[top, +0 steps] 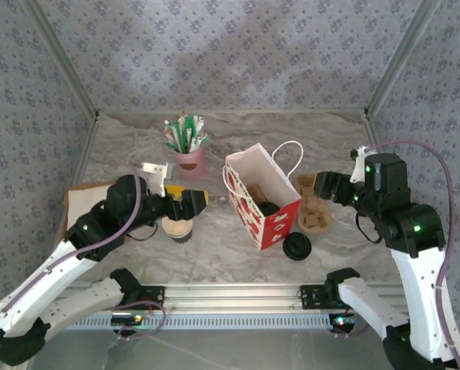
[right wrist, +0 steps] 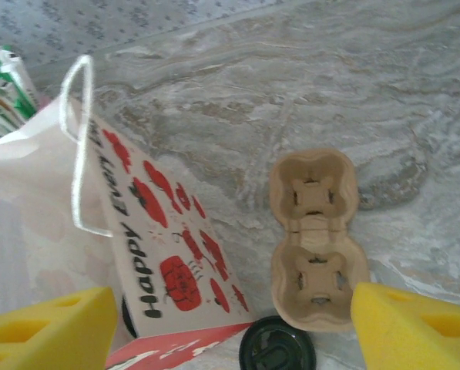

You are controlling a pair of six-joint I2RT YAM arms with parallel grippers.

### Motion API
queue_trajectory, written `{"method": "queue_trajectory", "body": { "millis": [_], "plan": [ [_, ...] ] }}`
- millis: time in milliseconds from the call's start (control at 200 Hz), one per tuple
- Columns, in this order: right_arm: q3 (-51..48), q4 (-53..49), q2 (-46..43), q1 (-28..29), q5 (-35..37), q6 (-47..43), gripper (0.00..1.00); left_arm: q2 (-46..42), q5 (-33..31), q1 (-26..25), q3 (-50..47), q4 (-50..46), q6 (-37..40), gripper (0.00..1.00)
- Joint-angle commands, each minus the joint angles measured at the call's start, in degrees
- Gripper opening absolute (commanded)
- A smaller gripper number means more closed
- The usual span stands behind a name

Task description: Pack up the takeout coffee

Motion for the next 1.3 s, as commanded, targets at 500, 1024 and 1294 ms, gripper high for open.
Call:
{"method": "queue_trajectory", "body": {
  "millis": [500, 1024, 1294],
  "plan": [
    [-21.3, 10.0, -0.8, -14.0, -16.2, 3.1, 0.63, 9.5, 1.2, -0.1, -1.9, 2.9, -3.8, 0.57],
    [-26.9, 16.5, 4.3, -14.4, -19.3, 3.3, 0.62, 10.6, 0.9, 8.2, -0.3, 1.1, -1.2, 0.62],
    [-20.6, 17.9, 3.8, -15.2, -18.3, 3.3, 0.68, 11.1, 1.0, 20.4, 3.9, -3.6, 2.3, 0.79]
  ]
}}
